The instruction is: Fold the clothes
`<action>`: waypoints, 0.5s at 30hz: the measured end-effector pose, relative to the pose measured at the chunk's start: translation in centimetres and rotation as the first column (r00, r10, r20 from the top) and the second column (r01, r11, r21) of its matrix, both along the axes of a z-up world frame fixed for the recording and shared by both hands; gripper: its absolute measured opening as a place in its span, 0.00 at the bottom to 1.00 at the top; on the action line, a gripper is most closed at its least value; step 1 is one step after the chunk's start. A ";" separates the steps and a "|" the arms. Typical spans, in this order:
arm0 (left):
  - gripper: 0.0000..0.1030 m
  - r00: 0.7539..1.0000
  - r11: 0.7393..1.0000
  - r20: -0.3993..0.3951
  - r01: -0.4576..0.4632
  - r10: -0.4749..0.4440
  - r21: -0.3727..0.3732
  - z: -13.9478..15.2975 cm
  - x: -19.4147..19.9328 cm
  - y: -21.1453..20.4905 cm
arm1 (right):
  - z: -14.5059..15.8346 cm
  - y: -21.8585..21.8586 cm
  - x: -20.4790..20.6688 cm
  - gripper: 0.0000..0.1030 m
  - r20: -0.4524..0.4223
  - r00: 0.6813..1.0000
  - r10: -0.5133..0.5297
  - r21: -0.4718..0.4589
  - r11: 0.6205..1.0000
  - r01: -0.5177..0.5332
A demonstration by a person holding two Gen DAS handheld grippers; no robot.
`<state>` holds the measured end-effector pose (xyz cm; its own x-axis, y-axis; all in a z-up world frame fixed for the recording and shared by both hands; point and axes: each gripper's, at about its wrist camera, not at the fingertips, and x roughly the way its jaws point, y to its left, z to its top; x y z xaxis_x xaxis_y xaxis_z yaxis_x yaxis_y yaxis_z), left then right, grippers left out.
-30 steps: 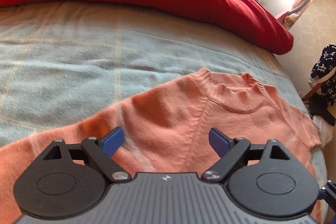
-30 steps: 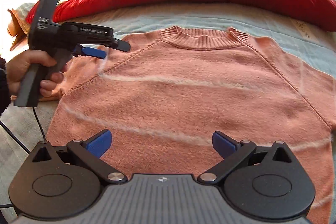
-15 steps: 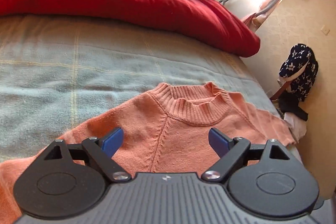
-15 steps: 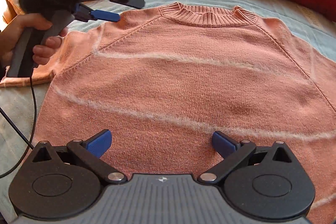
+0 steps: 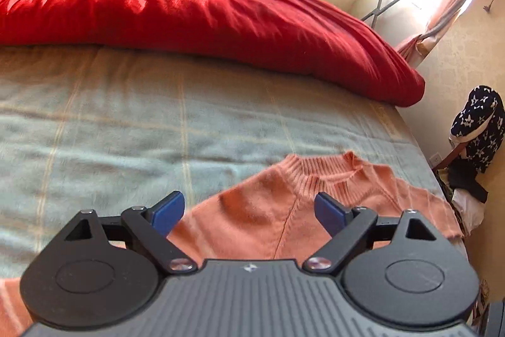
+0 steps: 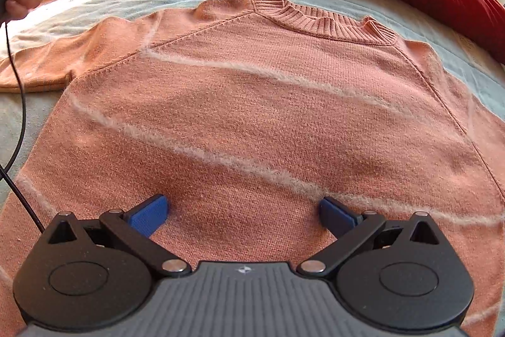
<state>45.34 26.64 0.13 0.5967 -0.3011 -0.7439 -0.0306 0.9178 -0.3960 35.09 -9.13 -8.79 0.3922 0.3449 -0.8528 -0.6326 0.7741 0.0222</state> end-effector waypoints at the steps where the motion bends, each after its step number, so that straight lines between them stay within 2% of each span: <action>1: 0.87 1.000 1.000 -0.022 -0.019 0.019 -0.008 -0.9 -1.0 0.2 | 0.0 0.0 0.0 1.00 0.003 1.000 0.003 0.004 1.000 -0.003; 5: 0.86 0.989 0.990 -0.096 -0.123 0.116 -0.067 -4.8 -4.8 1.2 | -0.1 0.0 0.0 1.00 0.011 1.000 0.012 0.003 1.000 -0.012; 7: 0.86 0.982 0.980 -0.075 -0.179 0.173 -0.083 -5.6 -6.7 1.9 | -0.1 0.0 0.1 1.00 0.011 1.000 0.020 0.003 1.000 -0.020; 8: 0.86 0.976 0.973 -0.057 -0.213 0.208 -0.093 -5.6 -8.2 2.5 | -0.1 0.0 0.1 1.00 0.011 1.000 0.025 0.003 1.000 -0.025; 13: 0.86 0.922 0.923 -0.088 -0.381 0.376 -0.054 -5.3 -14.0 6.5 | -0.1 0.0 -0.1 1.00 0.020 0.999 0.028 0.002 1.000 -0.028; 15: 0.85 0.934 0.931 -0.074 -0.355 0.349 -0.089 -5.2 -12.9 6.7 | -0.1 0.1 -0.1 1.00 0.021 0.999 0.026 -0.003 1.000 -0.026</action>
<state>32.46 33.32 -5.04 0.6358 -0.1537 -0.7564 -0.3690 0.8002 -0.4728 34.96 -9.02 -8.89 0.4015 0.3526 -0.8453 -0.6526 0.7577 0.0060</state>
